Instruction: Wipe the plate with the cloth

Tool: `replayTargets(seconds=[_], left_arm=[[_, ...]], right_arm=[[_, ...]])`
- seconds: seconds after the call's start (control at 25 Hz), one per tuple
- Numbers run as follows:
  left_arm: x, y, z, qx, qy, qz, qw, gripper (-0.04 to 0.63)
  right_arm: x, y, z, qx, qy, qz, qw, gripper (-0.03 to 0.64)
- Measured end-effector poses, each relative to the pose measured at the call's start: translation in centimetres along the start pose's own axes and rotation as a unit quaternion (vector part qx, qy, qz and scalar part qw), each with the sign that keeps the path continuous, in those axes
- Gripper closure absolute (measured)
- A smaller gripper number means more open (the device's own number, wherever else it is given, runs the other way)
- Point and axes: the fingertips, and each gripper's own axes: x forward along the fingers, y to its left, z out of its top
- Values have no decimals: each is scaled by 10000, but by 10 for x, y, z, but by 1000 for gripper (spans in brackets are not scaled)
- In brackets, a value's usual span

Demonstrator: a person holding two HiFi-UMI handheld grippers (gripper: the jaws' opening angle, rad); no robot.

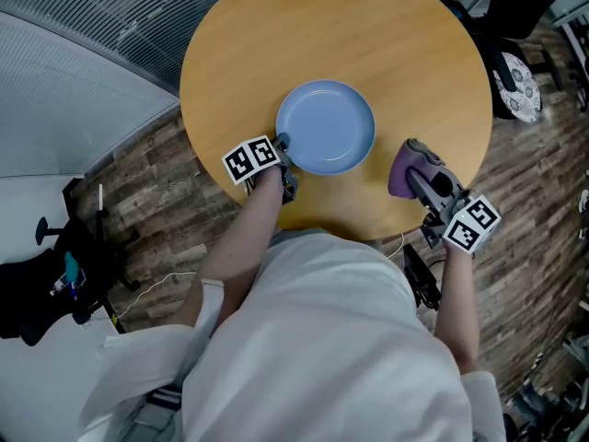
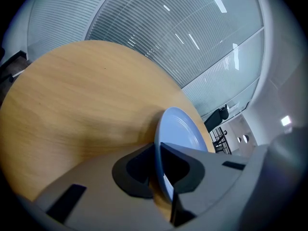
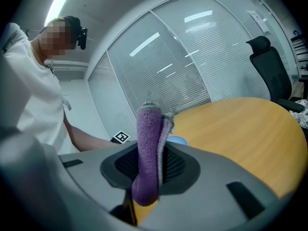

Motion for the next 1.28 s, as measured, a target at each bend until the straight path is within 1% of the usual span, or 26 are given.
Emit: replayTargets(seconds=[0.12,0.28,0.4,0.6,0.68,0.92,1.04,1.12,1.16,1.28], left_arm=[[1,0,0,211,111,150,9996,567],[3,-1,-1,601,225,479,9968,566],[3,-2,-2,748,237,542,9954,566],[2,-5,-2,766,299,393,9958,560],[1,-8,-3,753,299,293,9963,544],[-2,-15,-5,794,319,-4,9963,464],[-6,-16,-2,820,224,-55,9964,430],[-7,-15,0,891,178,-61,9958,378],[-8,-15,0,962,173,-56,9952,364],[-14,-13,3,1129,130,-32,9935,351]], right_arm=[[0,1,0,-14,18,8,10000,523],[0,0,-1,-37,39,-31,10000,523],[0,0,-1,-35,24,-45,10000,523],[1,1,1,-45,3,-44,10000,523],[1,2,0,-44,9,-29,10000,523],[1,3,-1,-50,9,-9,10000,523],[1,3,1,-66,8,11,10000,523],[2,3,2,-74,3,18,10000,523],[2,3,2,-79,-2,16,10000,523],[2,3,4,-102,-43,-1,9999,523]])
